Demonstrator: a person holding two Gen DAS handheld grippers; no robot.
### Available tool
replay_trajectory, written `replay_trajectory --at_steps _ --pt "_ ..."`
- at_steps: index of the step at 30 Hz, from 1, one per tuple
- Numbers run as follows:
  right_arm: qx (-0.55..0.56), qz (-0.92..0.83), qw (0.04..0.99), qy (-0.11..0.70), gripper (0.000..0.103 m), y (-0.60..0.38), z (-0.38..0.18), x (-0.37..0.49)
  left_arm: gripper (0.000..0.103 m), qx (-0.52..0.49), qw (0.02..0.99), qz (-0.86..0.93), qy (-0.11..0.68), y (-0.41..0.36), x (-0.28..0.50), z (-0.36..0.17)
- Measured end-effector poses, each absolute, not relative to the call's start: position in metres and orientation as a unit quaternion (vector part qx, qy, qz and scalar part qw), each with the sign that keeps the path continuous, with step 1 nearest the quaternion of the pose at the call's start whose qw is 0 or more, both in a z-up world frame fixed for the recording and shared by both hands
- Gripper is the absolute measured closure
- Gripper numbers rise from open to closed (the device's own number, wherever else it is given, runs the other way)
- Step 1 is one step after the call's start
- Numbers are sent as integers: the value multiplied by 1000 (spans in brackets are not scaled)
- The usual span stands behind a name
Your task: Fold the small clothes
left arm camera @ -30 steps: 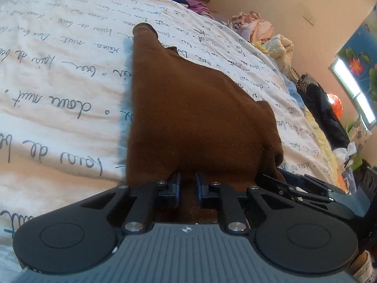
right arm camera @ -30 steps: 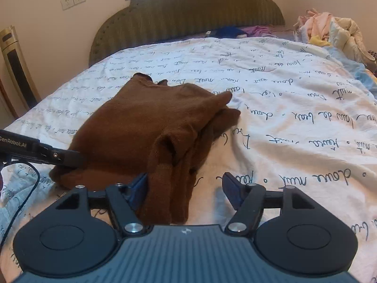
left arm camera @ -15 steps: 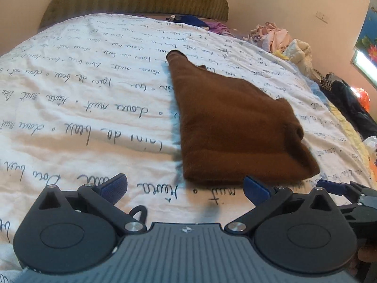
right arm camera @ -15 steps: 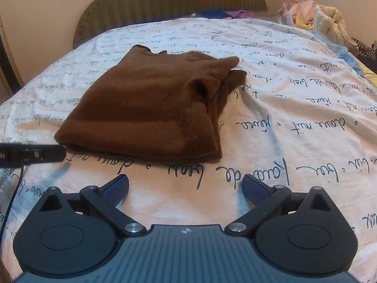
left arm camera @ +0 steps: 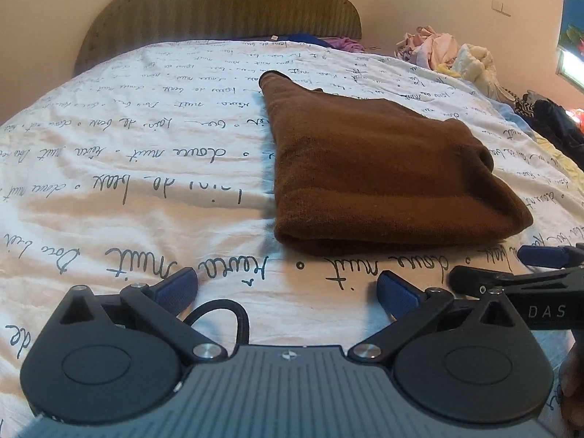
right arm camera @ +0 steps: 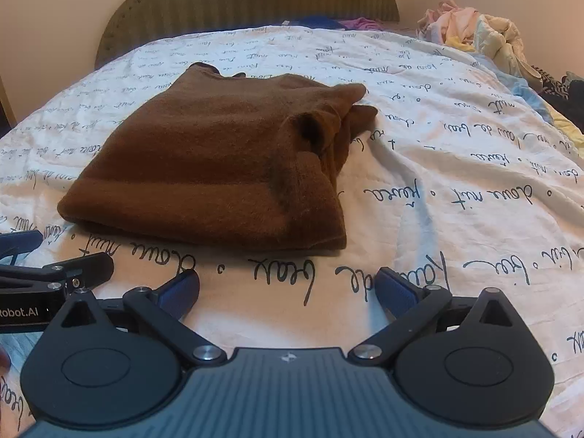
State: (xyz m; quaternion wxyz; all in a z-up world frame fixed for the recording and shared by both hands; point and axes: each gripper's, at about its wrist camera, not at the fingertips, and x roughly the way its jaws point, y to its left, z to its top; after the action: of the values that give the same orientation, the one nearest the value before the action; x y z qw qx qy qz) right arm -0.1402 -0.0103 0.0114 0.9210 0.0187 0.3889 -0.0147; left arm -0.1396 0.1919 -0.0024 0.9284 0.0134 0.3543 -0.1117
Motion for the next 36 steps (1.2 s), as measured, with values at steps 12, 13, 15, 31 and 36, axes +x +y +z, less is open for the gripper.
replay_trajectory --at_steps 12,13,15,31,36 --pt "45 -19 934 354 0 -16 7 -146 0 12 925 -137 354 187 -135 -3" --pt "44 -19 934 354 0 -16 7 -145 0 11 925 -138 353 187 -135 -4" --pt "43 -21 934 353 0 -16 6 -145 0 14 925 -138 353 186 -134 -4" --pt "42 -26 934 353 0 -15 7 -144 0 21 926 -140 350 183 -134 -6" --pt "43 -26 934 353 0 -15 7 -144 0 21 926 -139 351 183 -134 -6"
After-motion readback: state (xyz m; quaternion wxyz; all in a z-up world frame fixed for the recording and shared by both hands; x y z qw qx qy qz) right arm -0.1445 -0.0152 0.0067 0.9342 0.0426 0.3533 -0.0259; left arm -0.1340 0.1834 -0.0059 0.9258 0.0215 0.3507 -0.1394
